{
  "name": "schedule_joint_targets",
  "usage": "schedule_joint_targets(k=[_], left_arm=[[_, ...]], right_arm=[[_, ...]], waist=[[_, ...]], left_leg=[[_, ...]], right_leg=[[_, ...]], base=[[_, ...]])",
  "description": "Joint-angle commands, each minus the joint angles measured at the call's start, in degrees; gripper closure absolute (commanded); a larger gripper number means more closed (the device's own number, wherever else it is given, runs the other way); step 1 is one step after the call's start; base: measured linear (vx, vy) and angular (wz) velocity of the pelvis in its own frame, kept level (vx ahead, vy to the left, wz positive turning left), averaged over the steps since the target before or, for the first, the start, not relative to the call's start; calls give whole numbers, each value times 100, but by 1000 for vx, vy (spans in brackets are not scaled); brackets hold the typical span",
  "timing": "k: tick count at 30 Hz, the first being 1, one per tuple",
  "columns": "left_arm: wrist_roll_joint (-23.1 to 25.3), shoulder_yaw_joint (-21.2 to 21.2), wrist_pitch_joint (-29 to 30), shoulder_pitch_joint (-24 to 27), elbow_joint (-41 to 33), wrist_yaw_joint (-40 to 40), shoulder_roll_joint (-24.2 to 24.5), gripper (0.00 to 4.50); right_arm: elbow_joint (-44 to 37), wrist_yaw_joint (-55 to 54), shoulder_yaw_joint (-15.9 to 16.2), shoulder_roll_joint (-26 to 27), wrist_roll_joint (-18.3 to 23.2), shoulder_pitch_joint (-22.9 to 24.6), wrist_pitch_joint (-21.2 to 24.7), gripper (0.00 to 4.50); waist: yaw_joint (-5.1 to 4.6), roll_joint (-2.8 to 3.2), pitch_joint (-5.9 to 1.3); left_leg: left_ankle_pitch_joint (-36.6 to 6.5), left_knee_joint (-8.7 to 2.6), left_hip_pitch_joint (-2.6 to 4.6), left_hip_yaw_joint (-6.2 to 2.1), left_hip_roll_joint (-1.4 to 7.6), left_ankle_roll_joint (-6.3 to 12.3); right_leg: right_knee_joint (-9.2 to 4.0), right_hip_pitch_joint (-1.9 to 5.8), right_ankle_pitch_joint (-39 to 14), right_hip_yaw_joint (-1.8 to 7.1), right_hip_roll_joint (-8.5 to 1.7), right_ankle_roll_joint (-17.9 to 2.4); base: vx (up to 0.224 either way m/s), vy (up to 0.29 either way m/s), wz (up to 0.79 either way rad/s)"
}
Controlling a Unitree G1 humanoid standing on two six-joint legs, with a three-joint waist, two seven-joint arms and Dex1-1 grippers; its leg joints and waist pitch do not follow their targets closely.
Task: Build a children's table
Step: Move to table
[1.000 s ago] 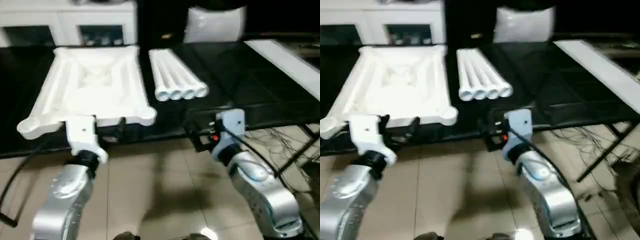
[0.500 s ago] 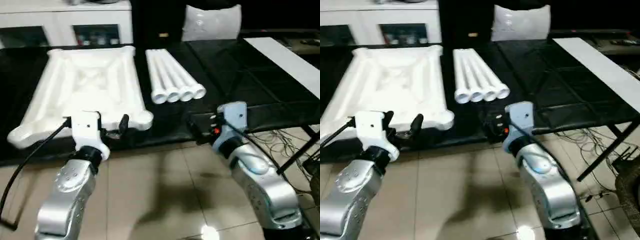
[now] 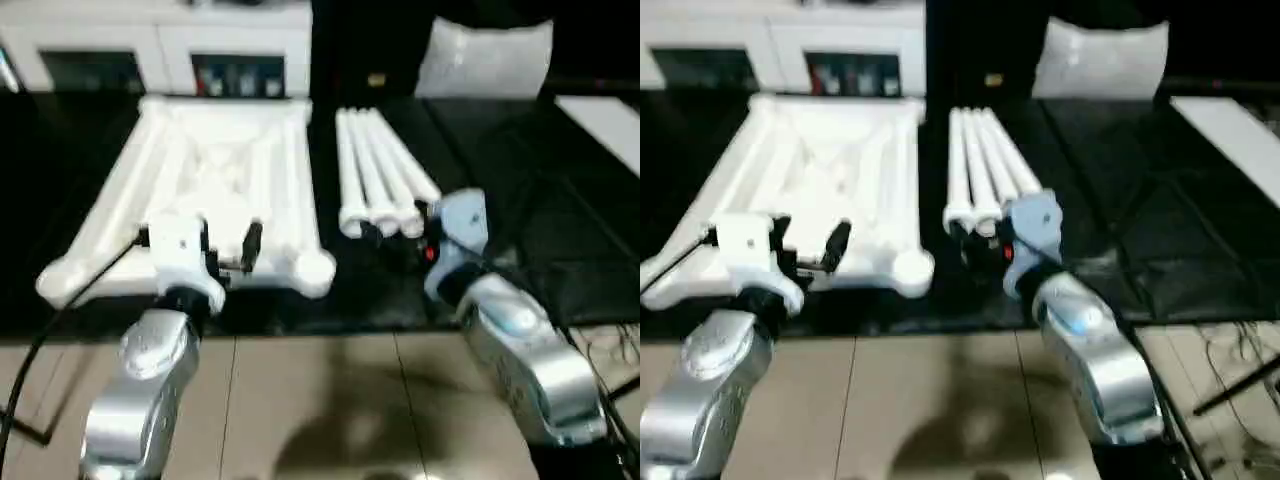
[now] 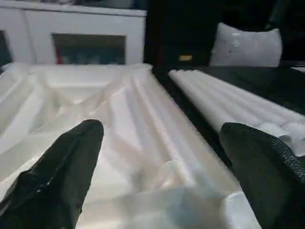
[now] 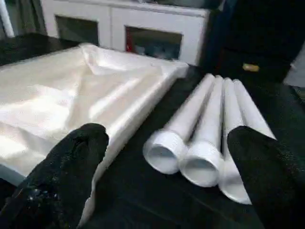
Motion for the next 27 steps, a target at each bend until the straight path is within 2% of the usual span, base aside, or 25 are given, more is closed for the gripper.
schedule_joint_targets(k=[1,2,4,5,6,7,8,9,10,11,12,13,14,15,16,17,19,20,21,22,23,24,25,26,27], left_arm=[[-10,-110,81,-45,-83,-210,159,3],[-15,-123,100,-43,-85,-252,183,3],[-8,-245,132,-17,-81,-494,301,3],[-8,-258,146,-11,-81,-534,311,3],[-42,-263,153,-8,-80,-577,301,3],[-70,-268,155,-7,-77,-605,298,3],[-107,-266,174,-12,-84,-619,290,3],[-108,-288,174,-24,-76,-650,309,3],[-111,-305,176,-40,-57,-693,319,3],[-91,-344,153,-69,-19,-773,355,3],[-84,-355,147,-77,-10,-799,365,3],[-77,-352,150,-93,1,-799,370,3],[-76,-352,151,-96,4,-799,371,3],[-83,-334,149,-127,22,-800,373,3],[-102,-316,156,-145,21,-808,372,3],[-100,-309,185,-166,10,-831,390,3],[-111,-301,220,-163,-24,-869,420,3],[-111,-301,220,-163,-24,-869,420,3],[-99,-303,228,-148,-40,-910,457,3],[-108,-336,267,-126,-76,-1053,564,3],[-126,-365,284,-115,-91,-1179,651,3],[-148,-402,313,-109,-95,-1334,761,3],[-145,-464,283,-115,-76,-1553,930,3],[-178,-533,256,-119,-52,-1863,1155,3],[-197,-540,254,-123,-40,-1957,1222,3]], right_arm=[[-40,25,-27,24,-63,-58,-31,0],[-43,18,-24,29,-74,-53,-33,0],[-41,-72,-52,52,-115,-14,-17,0],[-45,-72,-53,53,-118,-7,-22,0],[-80,-83,-56,54,-123,14,-14,0],[-106,-88,-61,57,-130,31,-9,0],[-147,-86,-66,55,-130,48,6,0],[-178,-63,-56,40,-136,69,-14,0],[-189,-42,-51,27,-147,90,-32,0],[-195,-23,-53,-8,-188,119,-48,0],[-198,-21,-57,-20,-202,128,-47,0],[-204,-17,-64,-30,-208,133,-55,0],[-205,-16,-65,-31,-209,134,-56,0],[-207,-16,-83,-34,-226,128,-88,0],[-220,-7,-102,-32,-221,128,-100,0],[-233,31,-120,-37,-215,121,-100,0],[-252,97,-126,-62,-186,119,-86,0],[-252,97,-126,-62,-186,119,-86,0],[-256,230,-93,-130,-132,108,-95,0],[-307,572,-58,-233,89,114,-95,0],[-342,689,-70,-264,171,123,-140,0],[-375,790,-101,-280,286,130,-113,0],[-406,995,-121,-310,473,129,-49,0],[-446,1293,-65,-432,574,113,-17,0],[-453,1356,-19,-496,518,103,-63,0]], waist=[[206,-137,-264],[206,-137,-264],[206,166,-185],[203,228,-171],[82,442,-111],[-112,550,-177],[-112,550,-177],[-248,639,-319],[-202,600,-275],[-235,571,-281],[-189,460,-249],[-142,220,-219],[-38,40,-267],[131,53,-325],[158,70,-259],[187,110,-236],[154,405,-134],[154,405,-134],[-159,610,-136],[-201,713,-239],[-221,658,-244],[-162,573,-281],[-128,497,-328],[71,224,-386],[117,208,-390]], left_leg=[[-267,452,-464,-46,329,167],[-267,452,-464,-46,329,167],[117,-50,-382,-6,546,-173],[44,-267,-270,32,639,-186],[-483,-670,-122,-57,875,-239],[-1563,-888,466,-426,1261,-82],[-1563,-888,466,-426,1261,-82],[-885,-846,869,-752,1376,919],[2,-756,848,-715,1374,1673],[361,-755,818,-711,1368,1953],[581,-749,688,-498,1230,2128],[-130,-608,312,-89,749,1646],[-473,-344,-45,114,398,1365],[-327,297,-385,140,299,850],[118,385,-522,95,341,308],[228,334,-528,82,372,132],[293,-314,-339,97,690,-12],[293,-314,-339,97,690,-12],[-873,-803,369,-378,1216,176],[-429,-767,679,-613,1350,802],[234,-686,725,-642,1395,1251],[2063,-487,653,-626,1421,1964],[3004,-332,610,-576,1345,2092],[3551,-15,-169,-17,548,1241],[3150,-100,-328,33,492,927]], right_leg=[[-1066,757,-2461,833,-1023,73],[-1066,757,-2461,833,-1023,73],[-1134,773,-2407,439,-613,-1267],[-1143,727,-2347,296,-502,-1334],[-931,594,-1960,-26,-161,-1208],[-487,193,-1341,-193,44,-1063],[-487,193,-1341,-193,44,-1063],[-22,-126,-411,-278,-11,-449],[116,-306,-249,-246,-104,-22],[155,-347,-145,-213,-156,120],[6,-337,103,-139,-232,161],[-616,55,465,78,-426,-137],[-900,472,-151,350,-559,-301],[-1044,942,-901,784,-1117,-621],[-1013,899,-1149,616,-996,-864],[-1025,865,-1154,552,-930,-1042],[-1099,735,-1825,92,-568,-1513],[-1099,735,-1825,92,-568,-1513],[-491,212,-1163,-250,7,-1063],[-125,-62,-417,-260,-43,-771],[-63,-187,-162,-225,-107,-537],[-59,-334,423,-74,-296,-135],[-183,-372,863,57,-448,-41],[-294,291,3796,363,-623,-268],[-258,436,4830,383,-614,-236]], base=[[64,-66,-13],[64,-66,-13],[96,-8,-8],[104,17,-3],[114,107,2],[139,137,7],[139,137,7],[135,99,6],[131,62,4],[131,62,4],[110,13,9],[94,-46,5],[94,-46,5],[98,-66,-1],[101,-54,-10],[101,-54,-10],[92,-2,-9],[94,28,-4],[119,62,-2],[65,32,-3],[122,57,1],[107,32,7],[126,42,6],[68,17,2],[0,0,0]])
